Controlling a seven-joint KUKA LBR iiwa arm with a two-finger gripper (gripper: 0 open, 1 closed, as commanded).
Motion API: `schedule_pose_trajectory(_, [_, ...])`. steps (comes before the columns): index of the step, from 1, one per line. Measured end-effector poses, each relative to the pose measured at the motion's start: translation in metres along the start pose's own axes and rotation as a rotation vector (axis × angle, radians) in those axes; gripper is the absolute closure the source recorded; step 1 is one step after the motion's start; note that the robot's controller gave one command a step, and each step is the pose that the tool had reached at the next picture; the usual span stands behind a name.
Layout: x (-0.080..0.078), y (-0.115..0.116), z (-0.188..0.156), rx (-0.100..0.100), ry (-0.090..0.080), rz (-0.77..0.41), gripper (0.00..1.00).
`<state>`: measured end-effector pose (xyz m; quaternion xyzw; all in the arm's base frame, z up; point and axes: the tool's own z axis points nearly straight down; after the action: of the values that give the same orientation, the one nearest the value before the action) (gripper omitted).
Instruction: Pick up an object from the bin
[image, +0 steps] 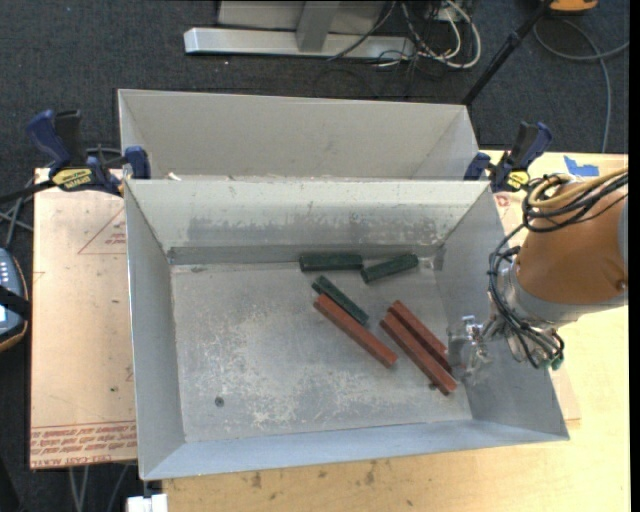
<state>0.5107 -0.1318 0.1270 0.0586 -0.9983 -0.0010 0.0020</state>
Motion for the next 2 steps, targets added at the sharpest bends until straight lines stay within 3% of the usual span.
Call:
schedule_pose_trajectory(1, [-0.012, -0.001, -0.067, 0.001, -0.004, -0.021, 1.0])
schedule_pose_trajectory(2, [0.015, 0.006, 0.047, 0.002, -0.009, 0.014, 0.0])
